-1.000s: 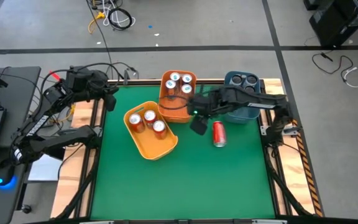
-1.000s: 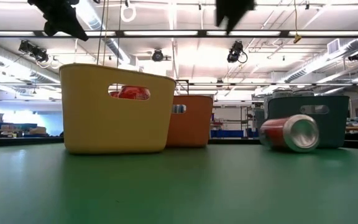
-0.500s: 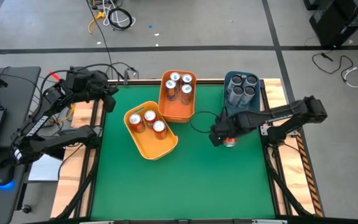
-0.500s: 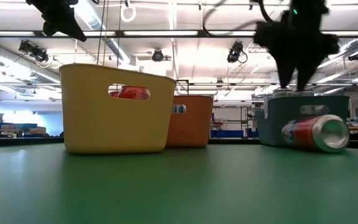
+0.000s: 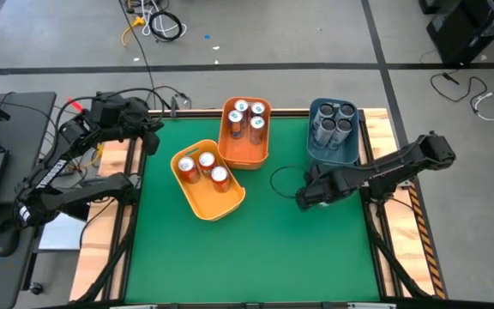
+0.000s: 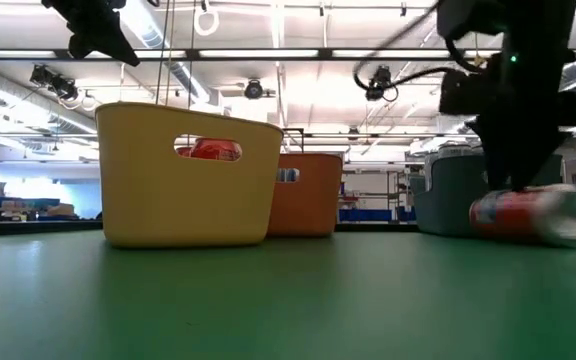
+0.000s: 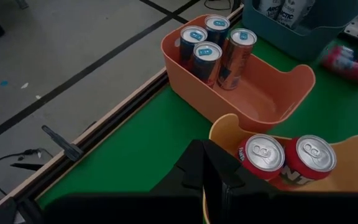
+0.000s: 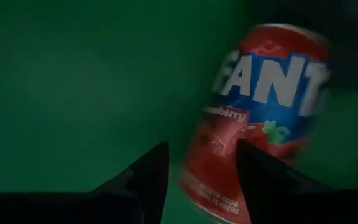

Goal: Sort soda cans
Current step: Put the orange soda can into the yellow bin

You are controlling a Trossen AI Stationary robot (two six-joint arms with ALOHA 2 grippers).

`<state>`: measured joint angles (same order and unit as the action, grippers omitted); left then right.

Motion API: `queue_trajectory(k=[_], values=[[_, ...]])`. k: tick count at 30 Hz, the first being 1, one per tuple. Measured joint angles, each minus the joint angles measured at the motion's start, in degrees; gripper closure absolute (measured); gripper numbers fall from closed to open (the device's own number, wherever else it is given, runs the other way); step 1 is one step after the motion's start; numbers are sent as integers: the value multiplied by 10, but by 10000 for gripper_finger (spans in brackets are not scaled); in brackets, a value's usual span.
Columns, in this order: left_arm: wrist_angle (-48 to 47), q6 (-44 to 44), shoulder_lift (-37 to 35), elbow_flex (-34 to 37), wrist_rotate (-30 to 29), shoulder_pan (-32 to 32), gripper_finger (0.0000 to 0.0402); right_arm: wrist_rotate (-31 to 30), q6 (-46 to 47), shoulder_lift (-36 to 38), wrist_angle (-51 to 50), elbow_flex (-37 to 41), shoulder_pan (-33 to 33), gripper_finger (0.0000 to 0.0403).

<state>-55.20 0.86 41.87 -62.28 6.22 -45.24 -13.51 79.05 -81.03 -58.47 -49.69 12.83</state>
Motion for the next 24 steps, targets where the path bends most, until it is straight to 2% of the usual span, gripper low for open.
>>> queue_trajectory(k=[2,4,8,13,16,20,24], values=[[0,0,0,0,0,0,401,68,-9,-3,46,-1,17,237],[-1,0,0,0,1,0,401,97,-20,-7,79,-1,34,240],[-1,0,0,0,1,0,401,60,-27,-4,100,-28,50,233],[-4,0,0,0,4,0,401,41,-84,-4,103,-56,56,204],[-12,0,0,0,4,0,401,44,-109,-12,109,-56,55,177],[-19,-1,0,0,4,0,401,77,-120,-14,114,-56,55,146],[-18,-3,0,0,4,0,401,64,-121,-12,78,-74,56,139]])
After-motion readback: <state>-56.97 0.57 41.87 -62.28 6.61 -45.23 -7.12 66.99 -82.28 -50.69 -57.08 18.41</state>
